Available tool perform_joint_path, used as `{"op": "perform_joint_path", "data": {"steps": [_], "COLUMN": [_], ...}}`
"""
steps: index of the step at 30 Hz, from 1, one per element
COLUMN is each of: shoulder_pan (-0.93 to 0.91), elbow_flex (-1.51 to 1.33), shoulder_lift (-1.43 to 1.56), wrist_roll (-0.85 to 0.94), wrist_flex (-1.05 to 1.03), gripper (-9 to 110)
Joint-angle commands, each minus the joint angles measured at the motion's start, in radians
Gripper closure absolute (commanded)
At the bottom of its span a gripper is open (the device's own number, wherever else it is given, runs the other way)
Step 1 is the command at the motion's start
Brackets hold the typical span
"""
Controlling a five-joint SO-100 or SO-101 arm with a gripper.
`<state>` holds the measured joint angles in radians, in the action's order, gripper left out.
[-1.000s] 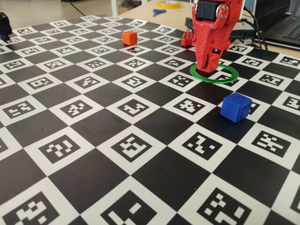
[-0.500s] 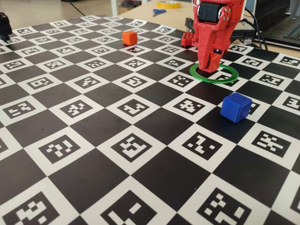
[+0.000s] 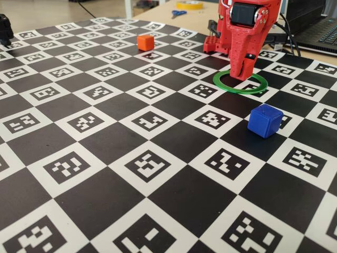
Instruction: Grab the red cube then put it in the green circle then put the blue cube on top and finally the orange cube on top
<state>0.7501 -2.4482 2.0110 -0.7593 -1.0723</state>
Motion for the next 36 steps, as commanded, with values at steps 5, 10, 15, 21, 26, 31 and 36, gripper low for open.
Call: {"op": "perform_joint_path", "data": {"steps": [5, 10, 15, 21, 26, 31, 36], "shoulder_pan": [0.000, -0.005, -0.005, -0.005, -0.005, -0.006, -0.006], "elbow_flex": [0.014, 0.000, -0.012, -0.028, -0.031, -0.028, -0.020], "shoulder_lift": [-0.008, -0.008, -0.014, -0.026, -0.026, -0.025, -0.023], "wrist_roll": [-0.008, -0.005, 0.000, 0.005, 0.005, -0.005, -0.015], "wrist_flex": [0.040, 0.052, 0.063, 0.081, 0.086, 0.074, 0.060], "gripper": [101, 101, 101, 100, 100, 90, 79]}}
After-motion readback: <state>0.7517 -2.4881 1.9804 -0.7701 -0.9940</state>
